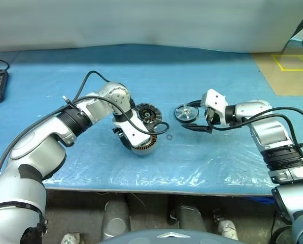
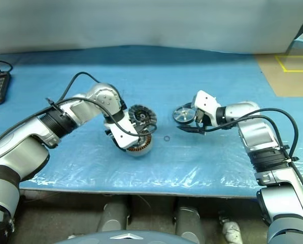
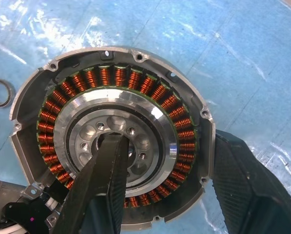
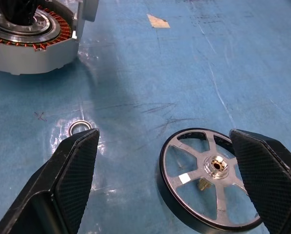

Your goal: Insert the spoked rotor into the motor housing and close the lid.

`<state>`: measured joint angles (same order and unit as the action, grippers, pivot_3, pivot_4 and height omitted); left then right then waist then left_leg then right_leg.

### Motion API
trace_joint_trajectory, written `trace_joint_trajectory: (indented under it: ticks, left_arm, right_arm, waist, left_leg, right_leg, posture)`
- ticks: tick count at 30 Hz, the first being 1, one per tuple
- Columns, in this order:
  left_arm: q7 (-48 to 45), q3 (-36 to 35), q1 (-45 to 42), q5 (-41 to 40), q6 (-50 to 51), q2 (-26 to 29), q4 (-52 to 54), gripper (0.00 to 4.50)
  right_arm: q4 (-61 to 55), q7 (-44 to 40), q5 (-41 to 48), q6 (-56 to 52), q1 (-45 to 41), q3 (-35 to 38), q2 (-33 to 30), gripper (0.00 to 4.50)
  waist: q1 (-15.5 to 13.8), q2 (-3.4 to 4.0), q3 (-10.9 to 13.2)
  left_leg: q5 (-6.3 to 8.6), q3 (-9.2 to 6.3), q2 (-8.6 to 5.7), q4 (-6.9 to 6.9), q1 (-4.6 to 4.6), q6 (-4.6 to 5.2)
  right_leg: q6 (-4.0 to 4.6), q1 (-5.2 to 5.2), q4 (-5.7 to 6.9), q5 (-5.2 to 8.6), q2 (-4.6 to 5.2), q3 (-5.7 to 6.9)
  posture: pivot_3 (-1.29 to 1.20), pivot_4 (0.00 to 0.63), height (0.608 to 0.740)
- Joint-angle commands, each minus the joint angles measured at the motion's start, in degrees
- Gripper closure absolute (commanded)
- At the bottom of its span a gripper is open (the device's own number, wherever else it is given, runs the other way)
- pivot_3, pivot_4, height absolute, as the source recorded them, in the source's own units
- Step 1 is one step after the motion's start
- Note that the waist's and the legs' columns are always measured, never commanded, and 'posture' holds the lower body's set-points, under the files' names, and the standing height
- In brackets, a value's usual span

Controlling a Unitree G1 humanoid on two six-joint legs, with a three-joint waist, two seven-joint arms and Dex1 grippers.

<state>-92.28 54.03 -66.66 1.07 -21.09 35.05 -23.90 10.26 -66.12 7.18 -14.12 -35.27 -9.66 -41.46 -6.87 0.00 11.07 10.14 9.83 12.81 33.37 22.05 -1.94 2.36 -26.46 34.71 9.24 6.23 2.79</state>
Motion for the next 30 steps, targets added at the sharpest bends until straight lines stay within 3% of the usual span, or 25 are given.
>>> trace_joint_trajectory:
  ticks: [1, 6, 9, 13, 22, 26, 30]
  left_arm:
    - [-0.22, -0.15, -1.07, -0.10, -1.98, 0.33, -1.05, 2.05]
    - [2.03, -4.09, -0.34, 4.28, -3.36, -2.89, -5.37, 0.54]
    - [0.81, -6.27, -0.48, 3.82, -2.38, -4.24, -5.26, 0.54]
    - [-0.22, -5.26, -1.80, -0.83, -0.29, -1.31, -2.98, 0.54]
    - [-0.22, -0.17, -3.95, -17.83, 8.44, 14.63, 8.14, 0.54]
    - [-0.22, 0.76, -2.89, -27.80, 14.20, 24.63, 15.28, 0.54]
    - [-0.22, -6.00, 0.59, -34.99, 22.50, 26.41, 12.75, 0.54]
  right_arm:
    - [-0.50, -0.08, 0.21, 1.02, -1.49, 1.04, -0.04, 0.00]
    - [-0.55, 0.00, 0.20, 1.03, -1.54, 1.05, -0.03, 0.00]
    - [-0.51, 0.03, 0.14, 1.09, -1.53, 1.00, 0.04, 0.00]
    - [-0.40, 0.07, 0.08, 1.21, -1.57, 0.96, 0.14, 0.00]
    - [0.90, 0.14, -0.23, 1.82, -2.45, 0.71, 0.68, 0.00]
    - [0.92, 0.22, 0.25, 1.68, -2.19, 1.30, 0.74, 0.00]
    - [-1.01, 0.77, 4.00, -1.16, -0.04, 3.56, 2.30, 0.00]
  waist:
    - [0.14, 0.00, 0.00]
    - [0.17, 0.00, 0.00]
    - [0.09, 0.00, 0.00]
    - [0.16, 0.00, 0.00]
    - [1.36, 0.02, -0.01]
    - [1.57, 0.02, -0.01]
    - [1.52, 0.07, -0.04]
  left_leg:
    - [-0.01, 0.00, 0.00, 0.00, 0.00, -0.01]
    - [-0.02, 0.00, -0.01, -0.02, -0.05, -0.03]
    - [-0.02, 0.00, -0.03, 0.04, -0.10, -0.03]
    - [-0.03, 0.00, -0.02, 0.04, -0.11, -0.04]
    - [-0.03, 0.06, 0.00, -0.02, -0.11, -0.06]
    - [-0.02, 0.12, 0.04, -0.04, -0.09, -0.10]
    - [0.02, 0.17, 0.06, -0.06, -0.15, -0.21]
  right_leg:
    - [0.00, -0.01, 0.00, 0.00, -0.01, -0.01]
    - [0.00, 0.06, -0.01, 0.00, -0.01, -0.01]
    - [-0.01, 0.15, 0.00, 0.00, 0.00, -0.04]
    - [-0.01, 0.14, 0.01, 0.00, -0.01, -0.06]
    - [-0.02, 0.04, 0.04, 0.01, -0.02, -0.09]
    - [-0.03, -0.05, 0.08, 0.02, -0.04, -0.12]
    - [-0.07, -0.11, 0.12, 0.05, -0.10, -0.21]
  posture:
    - [0.00, 0.150, 0.740]
    - [0.00, 0.150, 0.740]
    - [0.00, 0.150, 0.740]
    - [0.00, 0.150, 0.740]
    - [0.00, 0.150, 0.740]
    - [0.00, 0.150, 0.740]
    - [0.00, 0.150, 0.740]
